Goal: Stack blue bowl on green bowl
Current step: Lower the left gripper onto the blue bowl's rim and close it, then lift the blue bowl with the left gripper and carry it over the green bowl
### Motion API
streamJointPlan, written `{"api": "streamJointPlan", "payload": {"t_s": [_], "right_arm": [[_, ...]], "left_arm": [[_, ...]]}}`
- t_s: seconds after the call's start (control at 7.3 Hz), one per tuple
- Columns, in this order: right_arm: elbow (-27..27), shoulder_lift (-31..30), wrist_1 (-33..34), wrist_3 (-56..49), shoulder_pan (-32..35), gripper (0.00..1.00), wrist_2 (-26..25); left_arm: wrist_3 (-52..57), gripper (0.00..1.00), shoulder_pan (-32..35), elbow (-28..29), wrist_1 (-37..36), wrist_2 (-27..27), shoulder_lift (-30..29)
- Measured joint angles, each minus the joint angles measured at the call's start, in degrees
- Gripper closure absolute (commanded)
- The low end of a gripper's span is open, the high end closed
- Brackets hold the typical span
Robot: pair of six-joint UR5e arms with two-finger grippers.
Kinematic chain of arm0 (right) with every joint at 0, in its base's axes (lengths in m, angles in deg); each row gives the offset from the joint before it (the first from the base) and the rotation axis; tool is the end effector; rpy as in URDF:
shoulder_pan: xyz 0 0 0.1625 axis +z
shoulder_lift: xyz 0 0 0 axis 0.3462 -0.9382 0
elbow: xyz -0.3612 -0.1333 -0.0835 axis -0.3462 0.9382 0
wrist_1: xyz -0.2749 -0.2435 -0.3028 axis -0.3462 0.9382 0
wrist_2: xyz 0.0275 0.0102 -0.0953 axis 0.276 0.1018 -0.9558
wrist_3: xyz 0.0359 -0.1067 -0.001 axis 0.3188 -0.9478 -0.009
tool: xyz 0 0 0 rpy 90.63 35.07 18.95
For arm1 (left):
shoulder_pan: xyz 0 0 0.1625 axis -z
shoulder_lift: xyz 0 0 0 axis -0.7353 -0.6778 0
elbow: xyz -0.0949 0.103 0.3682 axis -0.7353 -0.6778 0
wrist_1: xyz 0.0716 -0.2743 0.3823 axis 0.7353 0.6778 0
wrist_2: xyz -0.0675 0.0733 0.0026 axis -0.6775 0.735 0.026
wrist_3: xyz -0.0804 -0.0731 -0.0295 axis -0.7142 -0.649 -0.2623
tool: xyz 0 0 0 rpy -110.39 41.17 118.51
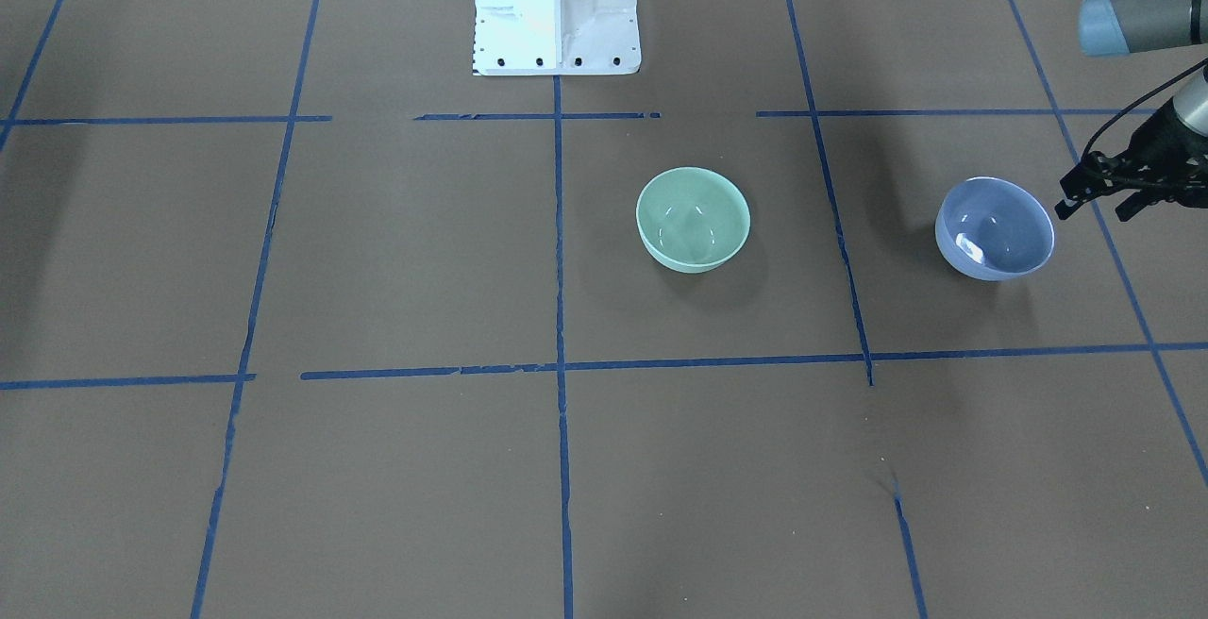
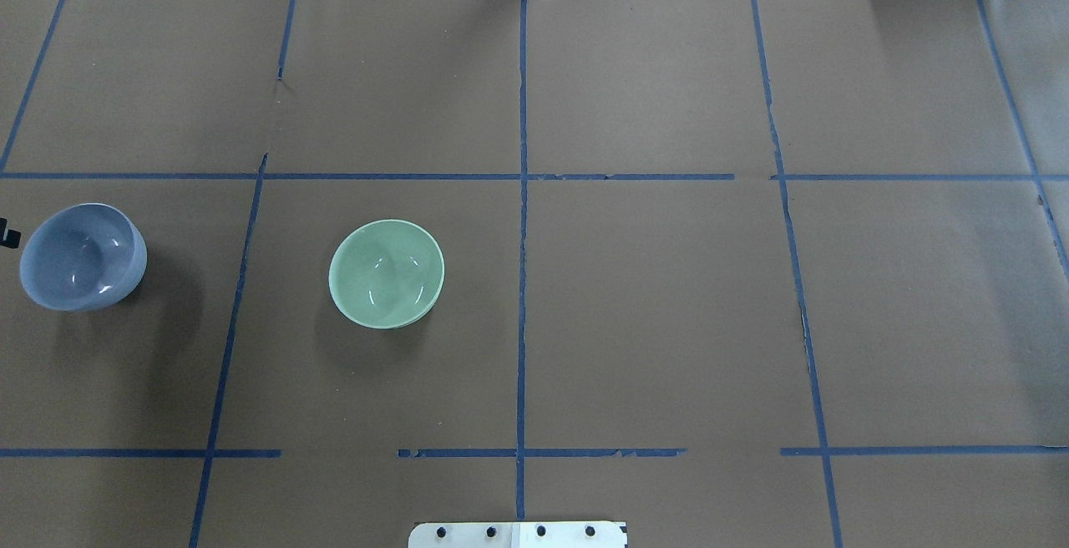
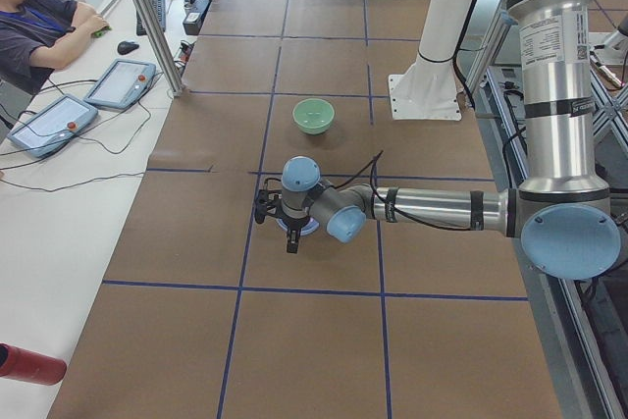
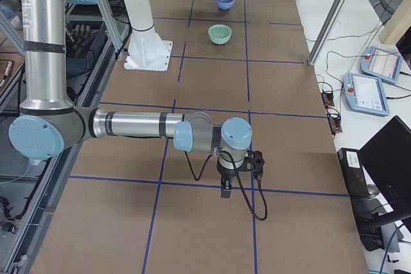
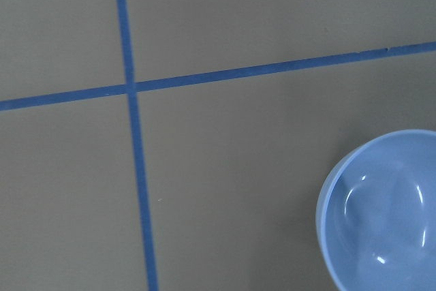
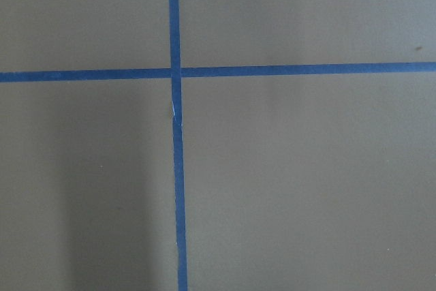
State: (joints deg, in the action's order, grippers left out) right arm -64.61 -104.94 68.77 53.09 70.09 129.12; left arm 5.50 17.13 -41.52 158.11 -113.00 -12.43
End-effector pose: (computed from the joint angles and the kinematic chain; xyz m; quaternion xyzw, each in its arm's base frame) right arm 0.0628 -0.5346 0.6352 -0.0180 -0.3490 0.0164 0.9368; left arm 0.1715 -0.5063 0.5936 0.0599 0.4111 -0.0197 0.9094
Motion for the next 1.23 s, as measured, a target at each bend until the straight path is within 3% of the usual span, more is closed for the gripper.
{"api": "streamJointPlan", "payload": {"t_s": [0.14,0.27,0.41,0.96,1.23], "right_arm": [[0.0,0.0,0.0,-0.02,0.0,0.0,0.0],[0.0,0.01,0.0,-0.04,0.0,0.0,0.0],[0.0,0.0,0.0,-0.02,0.0,0.0,0.0],[0.0,-0.01,0.0,-0.03,0.04,0.0,0.0],[0.0,-0.02,0.0,0.0,0.03,0.0,0.0]], "left_arm": [[-3.2,0.5,-2.26,0.21,0.92,1.24,-0.26],[-5.19,0.92,-3.92,0.27,1.28,2.49,-0.51],[-6.2,1.0,-4.76,0.21,1.33,2.92,-0.66],[-6.8,1.0,-4.88,-0.42,0.83,3.11,-0.54],[-6.84,1.0,-4.6,-5.3,-2.75,3.07,-0.52]]}}
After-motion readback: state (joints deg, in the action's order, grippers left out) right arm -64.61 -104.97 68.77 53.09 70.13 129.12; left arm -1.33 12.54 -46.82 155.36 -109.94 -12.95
